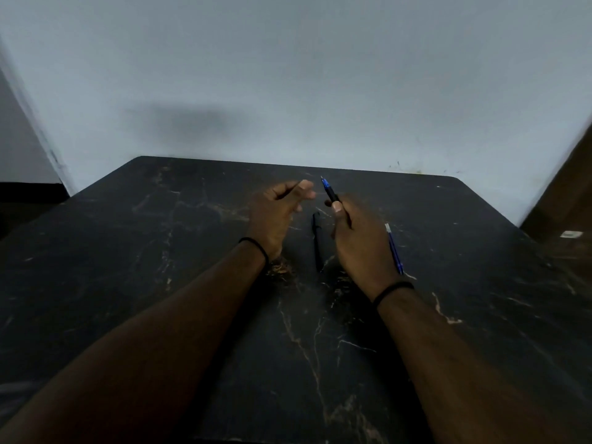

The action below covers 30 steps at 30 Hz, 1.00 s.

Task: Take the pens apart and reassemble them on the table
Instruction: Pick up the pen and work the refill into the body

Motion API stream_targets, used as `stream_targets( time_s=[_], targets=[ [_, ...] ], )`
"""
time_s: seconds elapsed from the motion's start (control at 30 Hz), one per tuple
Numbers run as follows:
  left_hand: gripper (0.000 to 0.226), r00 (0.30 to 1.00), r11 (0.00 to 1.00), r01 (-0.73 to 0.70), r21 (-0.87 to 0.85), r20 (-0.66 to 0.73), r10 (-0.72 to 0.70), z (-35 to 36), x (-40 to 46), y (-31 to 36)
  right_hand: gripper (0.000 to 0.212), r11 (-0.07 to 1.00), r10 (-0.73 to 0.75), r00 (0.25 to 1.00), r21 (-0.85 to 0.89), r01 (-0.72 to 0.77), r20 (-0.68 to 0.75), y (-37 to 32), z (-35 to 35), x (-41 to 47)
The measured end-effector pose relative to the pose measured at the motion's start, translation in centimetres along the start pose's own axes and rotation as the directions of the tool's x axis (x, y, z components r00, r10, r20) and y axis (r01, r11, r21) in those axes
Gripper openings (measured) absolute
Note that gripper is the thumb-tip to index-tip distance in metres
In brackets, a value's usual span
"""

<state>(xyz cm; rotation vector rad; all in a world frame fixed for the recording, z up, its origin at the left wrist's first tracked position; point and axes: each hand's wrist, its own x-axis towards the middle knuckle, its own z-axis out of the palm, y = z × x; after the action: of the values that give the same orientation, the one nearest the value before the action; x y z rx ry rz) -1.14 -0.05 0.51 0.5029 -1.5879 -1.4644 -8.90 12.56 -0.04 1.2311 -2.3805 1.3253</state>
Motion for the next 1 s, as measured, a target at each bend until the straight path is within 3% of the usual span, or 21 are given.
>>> stream_targets(
  time_s=[0.2, 0.4, 0.5, 0.6, 0.77, 0.83, 1.0],
  targets=[
    [0.025, 1.0, 1.0, -0.021, -0.004, 0.012, 0.021, 0.1, -0.1, 0.4, 0.034, 1.0, 0.012, 0.998, -0.01, -0.011, 0.068, -1.1, -0.5, -0.5],
    [0.028, 0.942, 0.967, 0.14, -0.212, 0.329, -0.065, -0.3, -0.2, 0.5, 0.037, 0.968, 0.113, 0.986, 0.21, -0.136, 0.119, -2.3, -1.0, -0.8],
    [0.028, 0.904, 0.913, 0.224, -0.341, 0.423, -0.063, -0.4, -0.2, 0.7, 0.036, 0.884, 0.153, 0.964, 0.407, -0.231, 0.215, -2.6, -0.8, -0.9],
    [0.03, 0.873, 0.885, 0.276, -0.375, 0.484, -0.067, -0.6, -0.4, 1.2, 0.034, 0.701, 0.154, 0.905, 0.603, -0.382, 0.395, -2.6, -1.0, -0.8],
    [0.034, 0.826, 0.841, 0.351, -0.412, 0.559, -0.071, -0.8, -0.4, 1.6, 0.032, 0.438, 0.083, 0.804, 0.703, -0.56, 0.589, -2.2, -1.2, -0.4],
    [0.03, 0.827, 0.838, 0.355, -0.414, 0.557, -0.075, -0.8, -0.3, 1.4, 0.032, 0.41, 0.072, 0.784, 0.698, -0.587, 0.617, -2.1, -1.3, -0.3],
    [0.028, 0.884, 0.848, 0.278, -0.452, 0.466, -0.041, -0.4, -0.6, 1.4, 0.029, 0.477, 0.07, 0.801, 0.685, -0.551, 0.595, -2.3, -1.2, -0.2]
  ],
)
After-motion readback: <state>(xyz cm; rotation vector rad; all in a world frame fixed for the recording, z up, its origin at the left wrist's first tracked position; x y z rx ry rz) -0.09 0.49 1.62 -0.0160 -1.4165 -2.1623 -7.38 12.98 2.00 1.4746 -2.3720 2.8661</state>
